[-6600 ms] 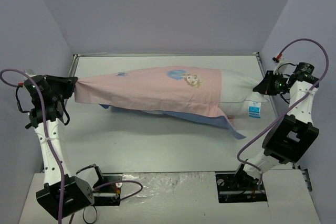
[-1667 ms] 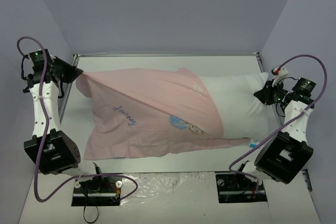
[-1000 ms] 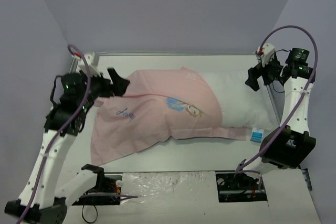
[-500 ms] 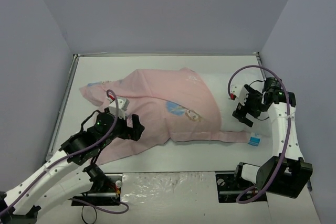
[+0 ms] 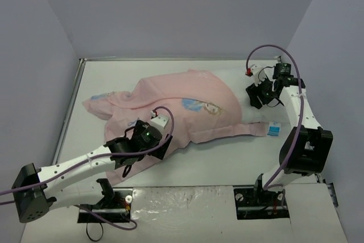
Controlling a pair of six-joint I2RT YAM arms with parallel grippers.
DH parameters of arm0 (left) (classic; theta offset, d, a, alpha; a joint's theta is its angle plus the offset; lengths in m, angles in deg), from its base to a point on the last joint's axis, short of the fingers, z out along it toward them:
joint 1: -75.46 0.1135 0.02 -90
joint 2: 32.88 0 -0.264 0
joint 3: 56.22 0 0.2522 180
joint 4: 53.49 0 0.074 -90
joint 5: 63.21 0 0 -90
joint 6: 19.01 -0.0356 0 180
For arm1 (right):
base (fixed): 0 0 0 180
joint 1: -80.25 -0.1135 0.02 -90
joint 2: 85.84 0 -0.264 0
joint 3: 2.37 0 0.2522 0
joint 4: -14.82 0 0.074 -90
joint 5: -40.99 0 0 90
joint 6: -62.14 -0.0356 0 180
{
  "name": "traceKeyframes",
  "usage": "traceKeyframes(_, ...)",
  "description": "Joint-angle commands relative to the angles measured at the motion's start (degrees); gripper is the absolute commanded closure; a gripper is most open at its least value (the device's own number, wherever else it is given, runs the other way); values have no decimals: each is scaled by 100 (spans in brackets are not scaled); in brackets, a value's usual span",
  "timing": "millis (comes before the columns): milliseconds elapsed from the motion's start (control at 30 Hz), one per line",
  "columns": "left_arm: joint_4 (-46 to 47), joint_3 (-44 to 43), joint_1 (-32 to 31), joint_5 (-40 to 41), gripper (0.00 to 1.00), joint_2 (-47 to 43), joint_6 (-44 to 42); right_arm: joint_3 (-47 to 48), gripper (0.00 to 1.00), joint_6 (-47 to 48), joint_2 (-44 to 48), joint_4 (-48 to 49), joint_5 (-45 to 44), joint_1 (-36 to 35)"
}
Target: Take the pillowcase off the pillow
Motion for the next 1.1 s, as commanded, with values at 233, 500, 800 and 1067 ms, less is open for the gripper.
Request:
traceKeyframes(233,1425,221,-31,471,6,884,119,365,50,-1273,-575,167,204,-366)
traceKeyframes(500,760,-280,-119,1892,6,2289,636,382,50,-1334,-611,158,257,-357)
traceKeyframes(800,960,-447,188,2159,10,3345,1217,268,50,-1256,-532,150,283,-339)
traceKeyframes(1067,1180,-307,321,1965,93,2979,1288,189,51,-1097,-400,106,353,-234)
